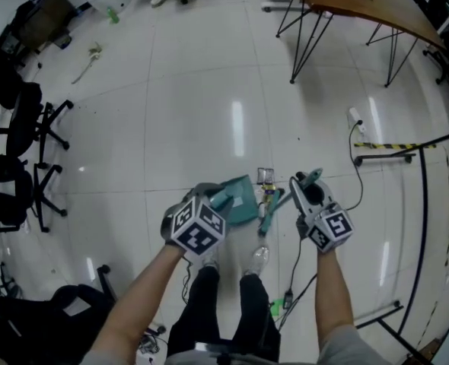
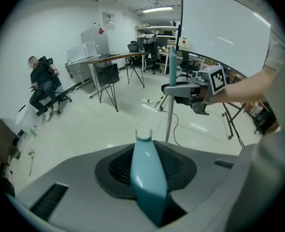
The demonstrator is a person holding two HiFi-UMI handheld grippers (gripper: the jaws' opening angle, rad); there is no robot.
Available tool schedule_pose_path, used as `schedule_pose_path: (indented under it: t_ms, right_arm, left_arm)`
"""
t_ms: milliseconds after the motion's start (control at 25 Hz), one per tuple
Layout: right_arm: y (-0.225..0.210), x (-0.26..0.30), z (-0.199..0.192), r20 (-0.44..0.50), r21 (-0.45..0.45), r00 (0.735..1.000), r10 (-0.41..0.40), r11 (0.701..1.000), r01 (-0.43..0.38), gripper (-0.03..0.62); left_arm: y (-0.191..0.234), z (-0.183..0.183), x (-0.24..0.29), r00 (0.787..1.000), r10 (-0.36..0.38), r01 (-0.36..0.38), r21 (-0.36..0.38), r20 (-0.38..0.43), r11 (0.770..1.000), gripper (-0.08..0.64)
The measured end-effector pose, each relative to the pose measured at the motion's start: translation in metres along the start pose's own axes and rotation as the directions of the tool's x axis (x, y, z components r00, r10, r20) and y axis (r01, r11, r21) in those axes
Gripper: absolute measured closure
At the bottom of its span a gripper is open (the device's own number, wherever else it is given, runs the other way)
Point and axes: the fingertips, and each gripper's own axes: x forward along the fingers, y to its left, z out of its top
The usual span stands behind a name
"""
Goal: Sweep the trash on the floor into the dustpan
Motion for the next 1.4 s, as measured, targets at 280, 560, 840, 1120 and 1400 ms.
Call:
schedule_pose_path:
  t_ms: [280,560,840,1120,1400]
  right_arm:
    - [0.050,0.030,0.008,0.041,0.037,0.992,0.120,0.992,-0.121,0.512]
    - [0.077,0.037,0.033,0.091,0.093,0.982,0.167,0.980,-0.175,0.512]
    - [0.090,0.023,0.088,0.091,-0.006,0.989,0.116,0.993,-0.116,0.526]
    - [0.051,0.004,0.118,0.070,-0.132,0.997,0.034,0.991,-0.024,0.528]
    - [-0.021,0.008,0.074,-0.012,-0.207,1.000,-0.008,0.978,0.005,0.526]
  left_arm:
    - [0.000,-0.007,-0.001,1.000,-0.006,0.006,-0.006,0.003,1.000,0.455]
    - [0.000,-0.016,-0.007,1.000,-0.016,0.016,-0.004,0.011,1.000,0.454]
    - [0.004,-0.030,-0.020,0.999,-0.030,0.030,0.010,0.021,0.999,0.454]
    - [0.015,-0.015,-0.020,0.999,-0.049,0.049,0.012,-0.003,0.999,0.455]
    - [0.015,0.002,0.002,0.999,-0.029,0.028,-0.033,-0.031,0.999,0.456]
